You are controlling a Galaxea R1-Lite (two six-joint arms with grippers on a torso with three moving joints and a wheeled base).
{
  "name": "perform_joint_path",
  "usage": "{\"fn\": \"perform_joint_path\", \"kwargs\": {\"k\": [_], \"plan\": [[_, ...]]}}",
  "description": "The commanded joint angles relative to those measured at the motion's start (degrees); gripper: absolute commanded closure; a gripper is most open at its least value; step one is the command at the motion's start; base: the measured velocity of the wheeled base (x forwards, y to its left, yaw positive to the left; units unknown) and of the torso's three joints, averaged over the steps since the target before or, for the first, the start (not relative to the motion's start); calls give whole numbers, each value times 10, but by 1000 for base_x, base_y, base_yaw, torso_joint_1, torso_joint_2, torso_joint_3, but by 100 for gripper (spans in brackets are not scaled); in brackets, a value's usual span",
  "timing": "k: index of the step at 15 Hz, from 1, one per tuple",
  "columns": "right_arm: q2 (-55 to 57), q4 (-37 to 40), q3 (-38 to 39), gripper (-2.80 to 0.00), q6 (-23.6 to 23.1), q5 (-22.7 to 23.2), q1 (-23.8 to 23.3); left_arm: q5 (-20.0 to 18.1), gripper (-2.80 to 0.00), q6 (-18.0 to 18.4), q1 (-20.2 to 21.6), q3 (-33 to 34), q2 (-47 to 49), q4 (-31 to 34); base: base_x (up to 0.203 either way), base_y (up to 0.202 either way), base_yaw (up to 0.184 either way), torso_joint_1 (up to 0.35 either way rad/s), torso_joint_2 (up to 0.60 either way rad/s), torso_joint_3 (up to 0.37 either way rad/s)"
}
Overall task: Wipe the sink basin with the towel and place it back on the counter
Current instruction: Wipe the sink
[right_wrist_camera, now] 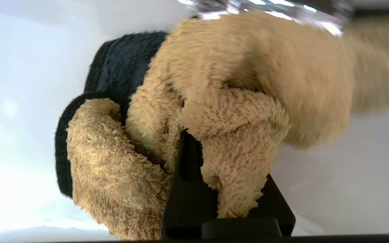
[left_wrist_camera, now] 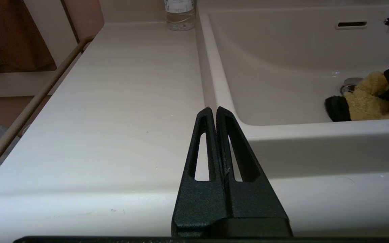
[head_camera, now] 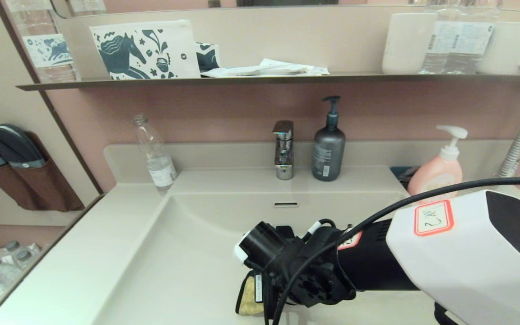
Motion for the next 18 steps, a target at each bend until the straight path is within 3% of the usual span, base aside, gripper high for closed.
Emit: {"fn": "perform_joint_path", "kwargs": {"k": [1,8,13,16,18], "plan": [[42,1,-47,0,2,-4,2,0,0,0,0,0,0,0,0,0,0,0,0,0],[131,3,-225,0,-8,-5,0,0,0,0,0,0,0,0,0,0,0,0,0,0],[147,-49,-234,0,-53,-13,-14,0,0,0,0,0,0,0,0,0,0,0,0,0],[157,-71,-234,0,-96,-81,-22,0,0,0,0,0,0,0,0,0,0,0,0,0],[159,-83,-233,0,-120,-101,-31,0,0,0,0,0,0,0,0,0,0,0,0,0]]}}
